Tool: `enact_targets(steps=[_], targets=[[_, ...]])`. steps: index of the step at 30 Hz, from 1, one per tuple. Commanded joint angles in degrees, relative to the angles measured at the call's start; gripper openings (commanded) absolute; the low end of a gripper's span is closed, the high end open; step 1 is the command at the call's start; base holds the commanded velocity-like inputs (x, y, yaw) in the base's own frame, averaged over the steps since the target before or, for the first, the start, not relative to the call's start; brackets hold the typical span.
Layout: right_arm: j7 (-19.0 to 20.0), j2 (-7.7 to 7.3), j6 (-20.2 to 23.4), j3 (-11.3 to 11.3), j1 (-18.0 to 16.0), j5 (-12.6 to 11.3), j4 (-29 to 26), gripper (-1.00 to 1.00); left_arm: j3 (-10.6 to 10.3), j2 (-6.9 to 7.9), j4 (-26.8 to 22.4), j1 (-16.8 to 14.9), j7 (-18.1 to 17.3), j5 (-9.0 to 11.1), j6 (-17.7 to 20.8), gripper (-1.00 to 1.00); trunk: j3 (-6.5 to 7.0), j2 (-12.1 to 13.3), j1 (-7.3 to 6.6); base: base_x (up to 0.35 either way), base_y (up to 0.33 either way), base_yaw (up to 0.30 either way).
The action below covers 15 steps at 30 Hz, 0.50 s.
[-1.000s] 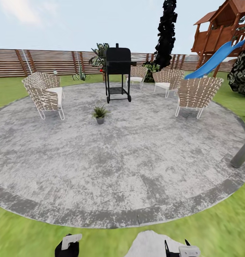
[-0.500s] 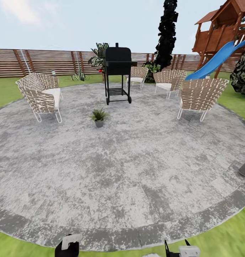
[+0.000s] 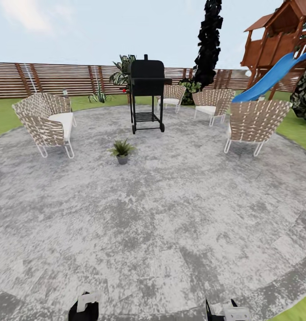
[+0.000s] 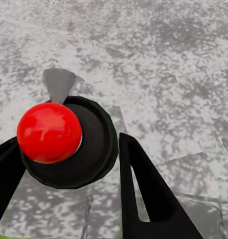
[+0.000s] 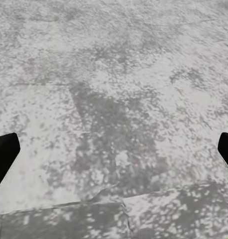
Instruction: Pick up the pesticide atomizer in the garden and spray insectifuge to fully cover both potted plants in the garden.
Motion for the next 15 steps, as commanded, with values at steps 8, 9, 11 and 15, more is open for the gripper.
enact_targets(steps=[8, 9, 11, 15], targets=[[-0.51, 0.01, -0.07, 0.01, -0.03, 0.61, 0.04, 1.00, -0.12, 0.01, 0.03, -0.03, -0.04, 0.55, -0.20, -1.00, -0.05, -0.02, 0.02, 0.335, 0.048, 0.000], [-0.51, 0.01, -0.07, 0.01, -0.03, 0.61, 0.04, 1.00, -0.12, 0.01, 0.03, -0.03, -0.04, 0.56, -0.20, -1.00, -0.05, -0.02, 0.02, 0.319, 0.138, 0.000], [-0.51, 0.03, -0.07, 0.01, -0.03, 0.61, 0.04, 1.00, -0.12, 0.01, 0.03, -0.03, -0.04, 0.56, -0.20, -1.00, -0.05, -0.02, 0.02, 0.315, 0.147, 0.000], [-0.51, 0.00, -0.07, 0.01, -0.03, 0.61, 0.04, 1.00, -0.12, 0.01, 0.03, -0.03, -0.04, 0.56, -0.20, -1.00, -0.05, -0.02, 0.02, 0.310, 0.160, 0.000]])
